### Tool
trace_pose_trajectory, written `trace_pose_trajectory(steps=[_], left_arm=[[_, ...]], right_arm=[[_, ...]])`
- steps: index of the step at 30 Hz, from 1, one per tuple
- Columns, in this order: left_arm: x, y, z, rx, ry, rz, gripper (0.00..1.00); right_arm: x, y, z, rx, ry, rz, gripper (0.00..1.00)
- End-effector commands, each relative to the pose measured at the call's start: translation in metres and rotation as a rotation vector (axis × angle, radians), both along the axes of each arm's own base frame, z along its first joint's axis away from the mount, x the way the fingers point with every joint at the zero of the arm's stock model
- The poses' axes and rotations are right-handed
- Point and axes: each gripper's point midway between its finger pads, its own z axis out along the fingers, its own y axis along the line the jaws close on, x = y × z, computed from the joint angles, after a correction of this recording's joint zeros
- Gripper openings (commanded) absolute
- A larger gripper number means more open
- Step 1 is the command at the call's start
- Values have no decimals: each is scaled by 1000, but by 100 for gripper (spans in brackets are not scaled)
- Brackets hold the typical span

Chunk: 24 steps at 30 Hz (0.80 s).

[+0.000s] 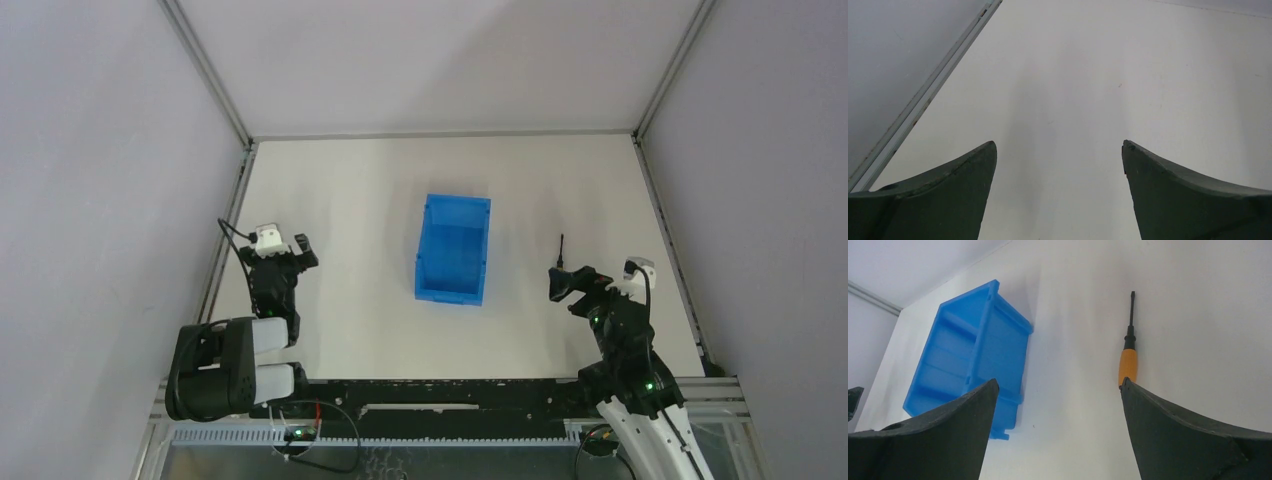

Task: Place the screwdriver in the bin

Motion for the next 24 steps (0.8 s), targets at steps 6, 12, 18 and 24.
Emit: trace_pose_trajectory(steps=[6, 12, 18, 24], left_arm=[[15, 0, 36, 19, -106, -14, 100], [15, 0, 36, 19, -105, -13, 100], [14, 0, 35, 19, -104, -13, 100], [15, 0, 36, 20, -106, -12, 100]], right_arm=[[0, -1, 44, -8, -102, 14, 100], [11, 8, 108, -94, -105, 77, 98], [46, -20, 144, -283, 199, -59, 98], [88, -34, 98, -182, 579, 9, 94]])
